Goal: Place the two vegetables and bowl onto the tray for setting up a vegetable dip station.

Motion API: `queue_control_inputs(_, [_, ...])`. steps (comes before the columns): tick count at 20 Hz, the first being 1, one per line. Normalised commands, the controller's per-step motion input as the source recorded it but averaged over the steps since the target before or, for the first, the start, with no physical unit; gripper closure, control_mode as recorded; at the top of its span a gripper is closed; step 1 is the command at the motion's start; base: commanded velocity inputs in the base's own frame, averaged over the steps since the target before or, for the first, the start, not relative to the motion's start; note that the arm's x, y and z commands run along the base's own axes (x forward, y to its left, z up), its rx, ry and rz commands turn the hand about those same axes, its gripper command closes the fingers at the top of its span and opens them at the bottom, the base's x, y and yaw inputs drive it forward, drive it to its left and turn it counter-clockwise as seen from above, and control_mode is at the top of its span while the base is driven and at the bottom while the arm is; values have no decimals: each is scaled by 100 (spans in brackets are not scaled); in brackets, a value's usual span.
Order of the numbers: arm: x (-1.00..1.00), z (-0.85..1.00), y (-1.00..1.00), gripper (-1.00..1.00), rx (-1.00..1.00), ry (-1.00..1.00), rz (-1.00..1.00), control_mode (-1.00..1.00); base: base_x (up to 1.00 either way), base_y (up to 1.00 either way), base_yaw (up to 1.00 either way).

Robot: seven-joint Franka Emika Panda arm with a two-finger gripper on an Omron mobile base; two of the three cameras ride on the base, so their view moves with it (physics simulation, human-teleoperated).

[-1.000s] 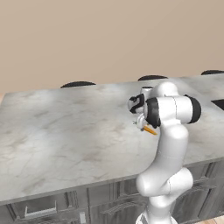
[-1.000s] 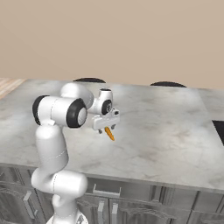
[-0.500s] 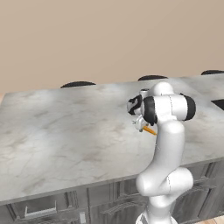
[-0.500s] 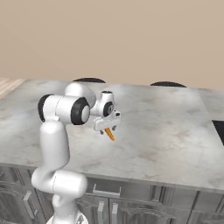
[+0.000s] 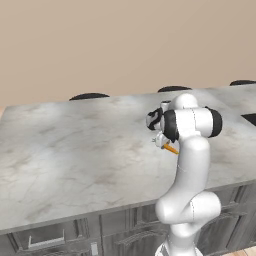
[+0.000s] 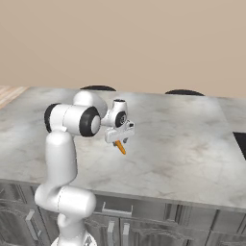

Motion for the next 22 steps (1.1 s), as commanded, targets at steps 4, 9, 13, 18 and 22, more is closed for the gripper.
queue_control_inputs(4, [-13,-16,-3,100,0,0,-4,-100,0,0,0])
queue_control_inputs(9, [-22,3,-1,100,2,0,-1,-100,0,0,0])
queue_control_inputs(13, [-33,31,0,100,1,-1,-1,-100,0,0,0])
queue_control_inputs(18, [-44,40,0,100,0,-6,-8,-100,0,0,0])
queue_control_inputs(22, [-49,40,1,100,0,-7,-17,-100,0,0,0])
